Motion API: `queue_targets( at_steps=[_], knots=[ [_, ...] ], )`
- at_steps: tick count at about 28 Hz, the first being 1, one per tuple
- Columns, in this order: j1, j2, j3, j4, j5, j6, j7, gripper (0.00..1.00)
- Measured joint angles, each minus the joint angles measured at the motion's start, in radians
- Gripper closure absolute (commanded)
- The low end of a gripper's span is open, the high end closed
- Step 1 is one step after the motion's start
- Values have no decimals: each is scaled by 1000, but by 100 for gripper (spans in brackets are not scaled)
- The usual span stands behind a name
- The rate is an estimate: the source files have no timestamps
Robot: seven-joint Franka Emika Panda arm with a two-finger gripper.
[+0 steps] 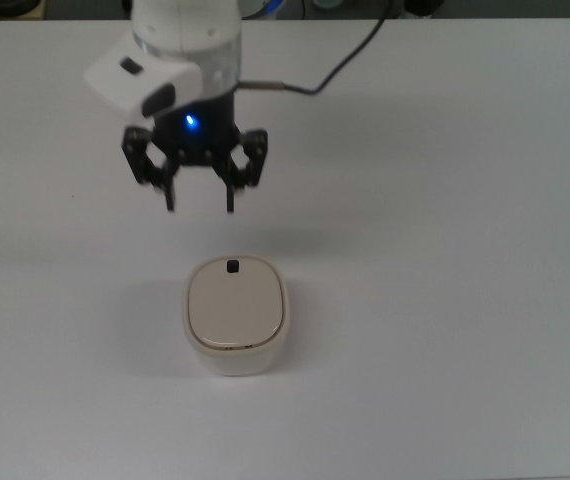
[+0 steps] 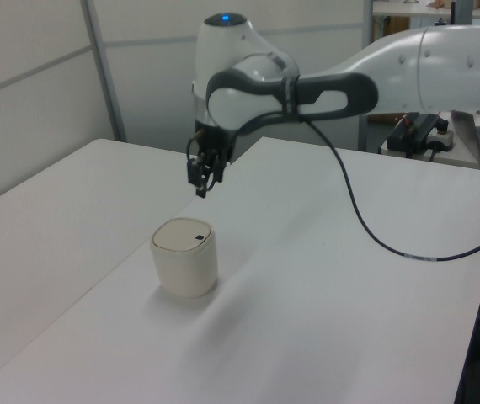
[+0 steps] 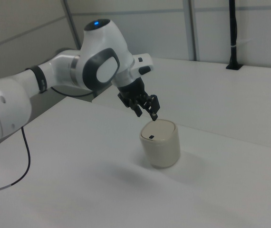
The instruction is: Close the trash can
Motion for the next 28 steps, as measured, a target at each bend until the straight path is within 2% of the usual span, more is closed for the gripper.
queue_targets(
  at_steps=[6,12,28],
  knots=[
    [-1,-72,-18,2,-10,-190,0,0],
    [-1,-111,-47,4,-12,-308,0,0],
    [-1,-123,-55,4,-12,-346,0,0]
  ],
)
